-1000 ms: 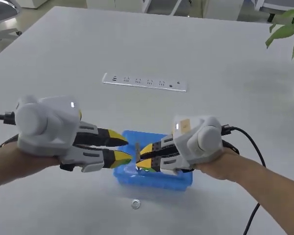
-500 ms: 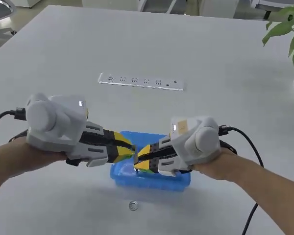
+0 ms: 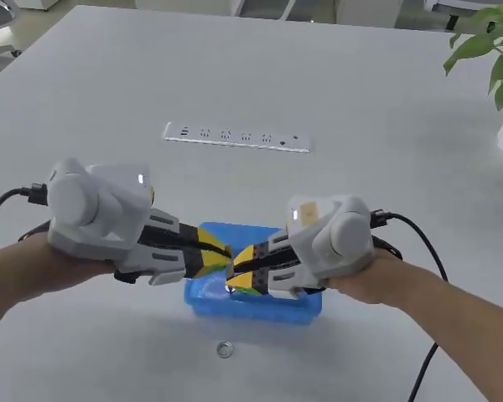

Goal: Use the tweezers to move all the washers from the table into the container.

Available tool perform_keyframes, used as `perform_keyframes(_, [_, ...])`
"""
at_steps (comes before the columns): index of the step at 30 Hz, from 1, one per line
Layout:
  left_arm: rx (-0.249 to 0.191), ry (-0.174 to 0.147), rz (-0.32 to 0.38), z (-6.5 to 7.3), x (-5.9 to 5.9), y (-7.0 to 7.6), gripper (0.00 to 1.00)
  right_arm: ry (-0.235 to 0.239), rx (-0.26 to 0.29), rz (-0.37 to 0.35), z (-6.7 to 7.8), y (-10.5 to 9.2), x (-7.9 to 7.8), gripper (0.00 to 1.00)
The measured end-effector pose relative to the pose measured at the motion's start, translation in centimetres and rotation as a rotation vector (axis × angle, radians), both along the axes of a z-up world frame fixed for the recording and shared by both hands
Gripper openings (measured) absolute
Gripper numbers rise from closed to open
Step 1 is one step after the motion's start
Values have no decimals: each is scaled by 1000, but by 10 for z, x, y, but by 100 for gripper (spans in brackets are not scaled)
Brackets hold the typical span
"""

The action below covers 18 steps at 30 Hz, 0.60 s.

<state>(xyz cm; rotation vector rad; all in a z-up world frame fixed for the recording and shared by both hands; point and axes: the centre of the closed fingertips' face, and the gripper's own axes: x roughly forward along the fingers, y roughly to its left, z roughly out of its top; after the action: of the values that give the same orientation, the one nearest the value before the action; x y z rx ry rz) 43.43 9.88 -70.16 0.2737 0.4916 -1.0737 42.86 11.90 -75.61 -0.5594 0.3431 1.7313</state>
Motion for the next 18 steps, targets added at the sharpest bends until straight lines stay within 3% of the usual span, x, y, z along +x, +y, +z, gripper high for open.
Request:
perform_keyframes(10, [-5, -9, -9, 4, 1, -1, 7, -7, -1, 4, 0, 2, 1, 9])
perform_keyframes(18, [28, -29, -32, 3, 1, -2, 6, -11, -8, 2, 0, 2, 1, 9])
